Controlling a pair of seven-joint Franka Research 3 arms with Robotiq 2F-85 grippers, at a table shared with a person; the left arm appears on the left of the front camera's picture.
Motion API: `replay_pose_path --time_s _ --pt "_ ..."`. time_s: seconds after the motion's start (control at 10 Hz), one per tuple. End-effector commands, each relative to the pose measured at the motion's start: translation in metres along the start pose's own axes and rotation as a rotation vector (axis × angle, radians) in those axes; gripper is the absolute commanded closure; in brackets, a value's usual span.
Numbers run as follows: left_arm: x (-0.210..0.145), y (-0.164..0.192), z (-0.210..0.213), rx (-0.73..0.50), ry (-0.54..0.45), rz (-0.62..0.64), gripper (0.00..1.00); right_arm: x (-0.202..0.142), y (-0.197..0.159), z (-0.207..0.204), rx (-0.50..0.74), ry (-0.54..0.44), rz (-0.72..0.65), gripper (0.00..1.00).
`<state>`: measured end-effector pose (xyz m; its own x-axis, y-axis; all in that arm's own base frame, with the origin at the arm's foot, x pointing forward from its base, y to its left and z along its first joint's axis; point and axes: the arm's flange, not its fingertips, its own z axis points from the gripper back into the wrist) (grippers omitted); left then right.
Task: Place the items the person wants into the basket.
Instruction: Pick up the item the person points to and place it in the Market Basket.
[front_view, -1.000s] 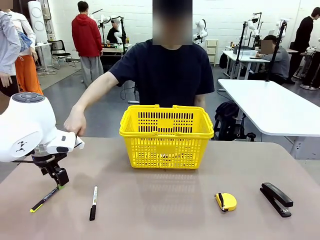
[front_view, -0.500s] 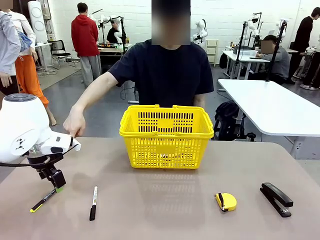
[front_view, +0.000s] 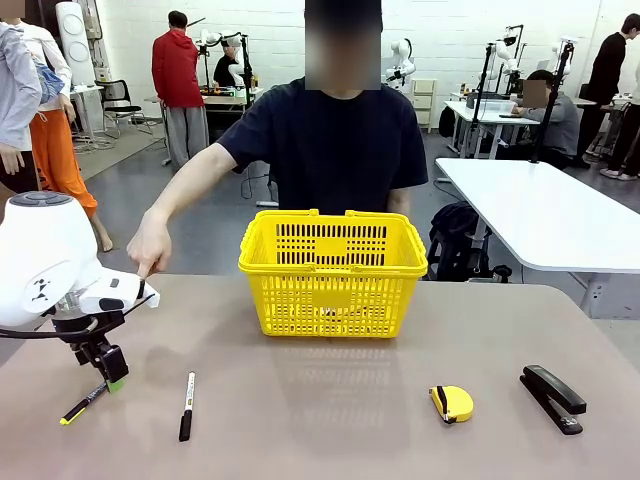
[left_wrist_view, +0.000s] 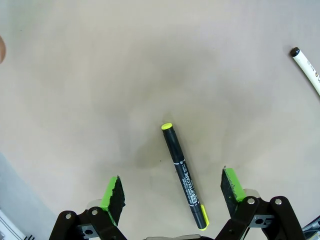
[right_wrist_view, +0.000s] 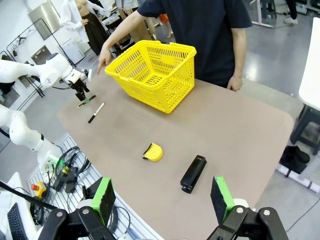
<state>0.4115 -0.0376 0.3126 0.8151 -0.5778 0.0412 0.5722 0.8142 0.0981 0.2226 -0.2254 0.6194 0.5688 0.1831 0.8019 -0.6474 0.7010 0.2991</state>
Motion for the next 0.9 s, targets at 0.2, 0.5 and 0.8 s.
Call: replay_pose_path --time_s 0.2,0.5,0.8 --pt "-0.0666 -0.0333 -0.0272 -0.032 -0.01 -0.015 0.0 0.003 -0.0007 -0.0002 0.022 -0.033 0.011 0.0" --pt "-0.0665 -0.0331 -0.024 -0.033 -0.037 -0.034 0.57 0.003 -0.0007 -0.0002 0.022 -0.033 0.011 0.0" --pt "-0.0669 -0.0322 -0.0208 -0.055 -0.044 -0.032 1.0 0.003 -0.0007 -0.0002 0.022 -0.033 0.011 0.0"
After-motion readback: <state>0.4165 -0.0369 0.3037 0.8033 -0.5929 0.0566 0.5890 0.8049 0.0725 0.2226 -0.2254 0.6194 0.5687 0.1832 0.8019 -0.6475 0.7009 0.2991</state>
